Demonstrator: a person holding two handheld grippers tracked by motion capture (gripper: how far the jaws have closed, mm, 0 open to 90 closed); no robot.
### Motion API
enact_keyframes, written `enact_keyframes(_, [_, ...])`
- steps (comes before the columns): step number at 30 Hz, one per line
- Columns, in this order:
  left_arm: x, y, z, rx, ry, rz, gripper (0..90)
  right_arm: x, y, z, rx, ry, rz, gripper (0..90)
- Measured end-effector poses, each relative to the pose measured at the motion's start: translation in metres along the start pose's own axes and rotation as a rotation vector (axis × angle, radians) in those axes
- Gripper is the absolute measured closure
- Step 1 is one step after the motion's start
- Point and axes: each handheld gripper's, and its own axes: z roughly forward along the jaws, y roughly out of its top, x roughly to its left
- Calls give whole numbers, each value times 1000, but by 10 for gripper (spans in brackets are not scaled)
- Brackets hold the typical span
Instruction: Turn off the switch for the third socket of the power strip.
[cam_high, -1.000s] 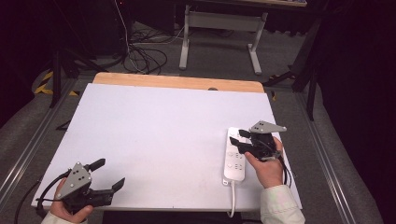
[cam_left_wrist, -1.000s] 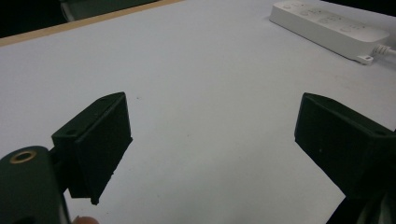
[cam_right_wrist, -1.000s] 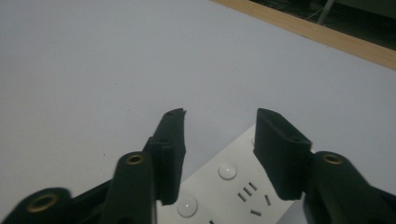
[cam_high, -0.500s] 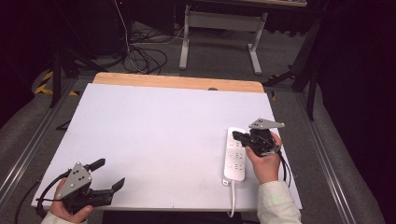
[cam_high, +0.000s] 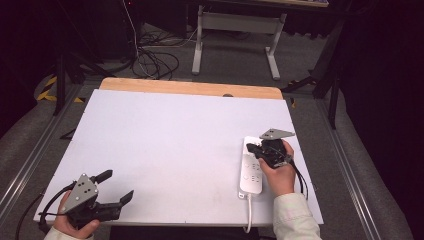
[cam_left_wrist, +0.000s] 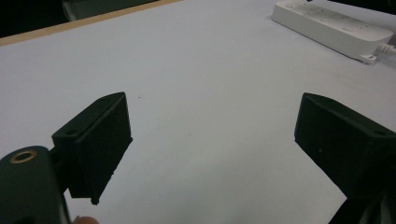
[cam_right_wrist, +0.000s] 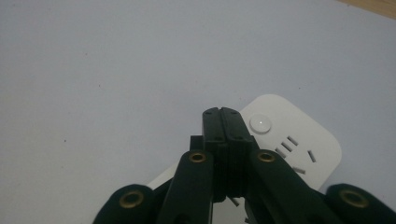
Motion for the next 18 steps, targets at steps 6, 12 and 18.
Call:
enact_keyframes(6, [0,0,0,7,3,-2,114,2,-2,3,29,-16,-16,900])
enact_keyframes(12, [0,0,1,9,4,-9,114,4,-3,8,59,-33,-33,900])
enact_keyframes(18, [0,-1,1,13,5,-9,114,6,-4,9,72,-55,-51,900])
